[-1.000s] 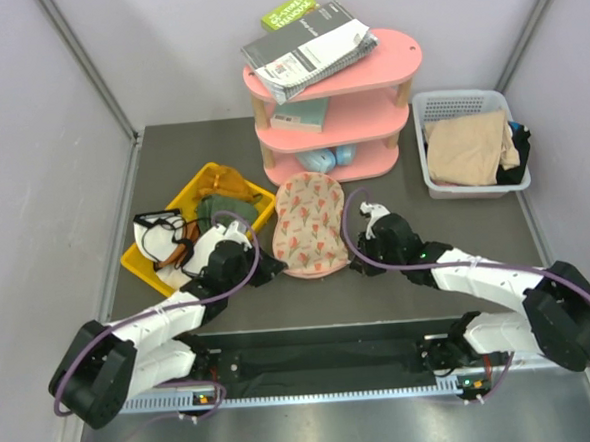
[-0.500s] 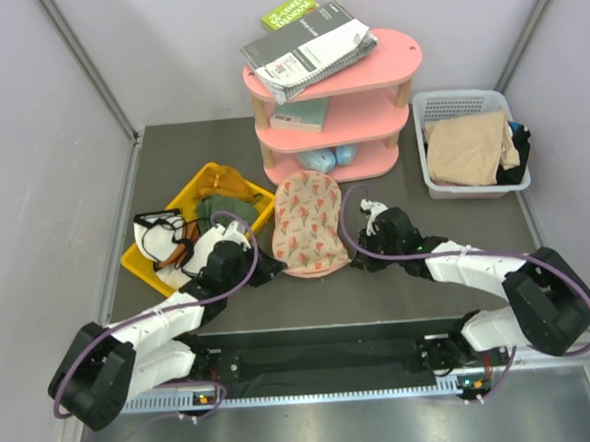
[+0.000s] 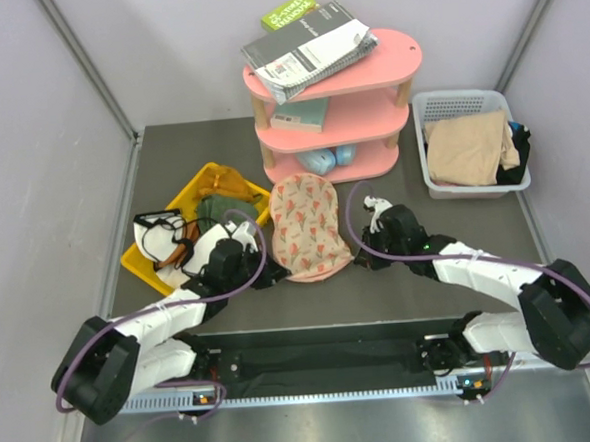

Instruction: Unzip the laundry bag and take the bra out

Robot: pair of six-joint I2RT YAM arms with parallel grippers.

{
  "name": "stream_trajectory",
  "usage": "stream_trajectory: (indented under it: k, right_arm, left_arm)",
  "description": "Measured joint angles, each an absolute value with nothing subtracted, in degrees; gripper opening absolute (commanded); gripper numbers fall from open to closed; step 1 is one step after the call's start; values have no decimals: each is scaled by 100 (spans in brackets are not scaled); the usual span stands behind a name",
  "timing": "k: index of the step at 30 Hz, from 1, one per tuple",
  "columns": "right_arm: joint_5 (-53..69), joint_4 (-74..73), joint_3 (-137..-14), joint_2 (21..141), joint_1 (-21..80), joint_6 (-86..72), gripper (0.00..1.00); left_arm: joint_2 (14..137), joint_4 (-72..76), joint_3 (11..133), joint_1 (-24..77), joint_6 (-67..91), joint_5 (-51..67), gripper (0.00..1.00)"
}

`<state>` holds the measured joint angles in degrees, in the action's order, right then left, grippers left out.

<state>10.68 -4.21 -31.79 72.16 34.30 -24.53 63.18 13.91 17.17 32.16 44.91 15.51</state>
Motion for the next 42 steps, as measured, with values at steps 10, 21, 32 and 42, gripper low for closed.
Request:
stream_trajectory:
  k: [10,21,32,42]
  right_arm:
    - [1063,-1120,-2985,6399,3420,-2543,0]
    - [1129,-1594,-2661,5839,3428,-2838,0]
    - [1094,-2016,-2659,5437,3520,-3074,29]
    - [305,-3201,-3367,5400,3527,-2871,66]
  left_arm:
    - [6366,1221,1931,3457,3986,2119,0]
    - [6359,910,2027,3918,3883,2091,0]
    - [6119,519,2073,4036,3830,2045,67]
    - [5730,-1055,2991,4029,3295,1201,99]
